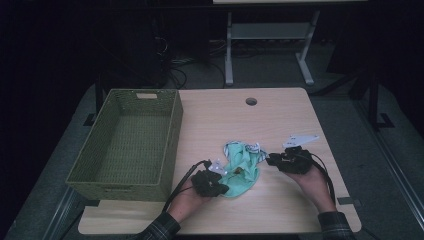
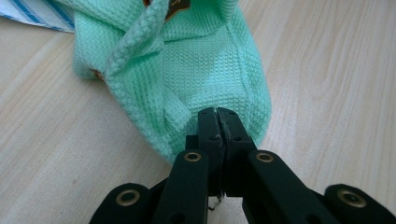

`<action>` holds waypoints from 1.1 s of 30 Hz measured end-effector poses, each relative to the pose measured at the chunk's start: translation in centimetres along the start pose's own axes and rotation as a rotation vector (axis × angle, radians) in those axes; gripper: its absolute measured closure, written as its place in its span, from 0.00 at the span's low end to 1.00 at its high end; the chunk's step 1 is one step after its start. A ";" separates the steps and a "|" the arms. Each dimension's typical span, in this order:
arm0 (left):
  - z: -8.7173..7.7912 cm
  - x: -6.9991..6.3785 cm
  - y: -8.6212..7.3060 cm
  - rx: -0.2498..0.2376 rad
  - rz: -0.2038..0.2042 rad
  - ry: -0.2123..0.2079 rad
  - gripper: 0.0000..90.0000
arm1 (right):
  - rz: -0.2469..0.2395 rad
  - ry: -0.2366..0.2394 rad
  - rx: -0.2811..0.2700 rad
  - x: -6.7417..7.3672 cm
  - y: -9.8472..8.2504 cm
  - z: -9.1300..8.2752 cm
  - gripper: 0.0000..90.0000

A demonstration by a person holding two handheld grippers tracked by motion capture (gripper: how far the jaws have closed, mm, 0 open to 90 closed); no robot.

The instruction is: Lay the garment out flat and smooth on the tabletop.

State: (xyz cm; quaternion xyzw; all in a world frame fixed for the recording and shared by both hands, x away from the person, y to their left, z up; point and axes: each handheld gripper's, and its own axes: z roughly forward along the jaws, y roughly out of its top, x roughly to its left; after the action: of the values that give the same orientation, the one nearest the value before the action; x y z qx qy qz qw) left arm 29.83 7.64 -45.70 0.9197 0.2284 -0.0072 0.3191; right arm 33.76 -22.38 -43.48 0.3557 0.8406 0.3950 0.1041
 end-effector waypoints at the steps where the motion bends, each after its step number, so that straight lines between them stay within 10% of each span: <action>1: 0.0 0.0 0.0 0.000 -0.002 -0.002 0.98 | -0.002 0.003 -0.005 -0.1 0.2 0.2 0.81; 33: 0.0 0.1 0.1 0.002 -0.012 -0.013 0.98 | 0.080 -0.019 -0.028 -1.5 2.2 5.6 0.80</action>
State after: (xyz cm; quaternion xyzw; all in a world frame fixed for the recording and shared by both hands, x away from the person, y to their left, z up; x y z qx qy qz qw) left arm 29.97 7.61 -45.71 0.9186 0.2320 -0.0154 0.3196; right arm 38.53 -19.20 -45.75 0.3911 0.8190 0.4074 0.1011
